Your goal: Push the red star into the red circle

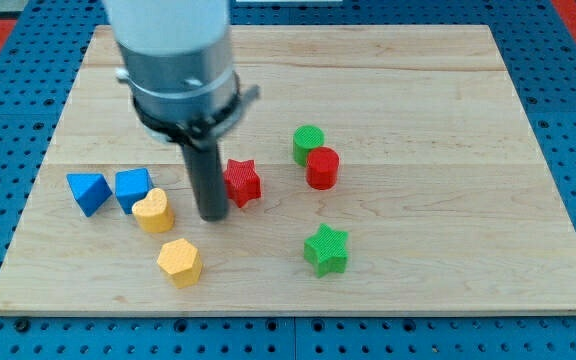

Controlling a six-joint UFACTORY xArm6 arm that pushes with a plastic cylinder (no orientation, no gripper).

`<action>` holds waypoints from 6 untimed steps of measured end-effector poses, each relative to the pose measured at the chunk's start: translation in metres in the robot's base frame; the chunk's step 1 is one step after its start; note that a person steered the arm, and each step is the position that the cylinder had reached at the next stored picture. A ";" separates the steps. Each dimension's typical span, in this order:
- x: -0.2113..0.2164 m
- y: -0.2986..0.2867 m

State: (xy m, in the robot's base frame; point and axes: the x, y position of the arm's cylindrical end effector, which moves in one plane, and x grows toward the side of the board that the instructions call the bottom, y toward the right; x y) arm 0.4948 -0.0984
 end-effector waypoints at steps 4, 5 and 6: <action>-0.017 0.077; -0.041 0.058; -0.099 -0.011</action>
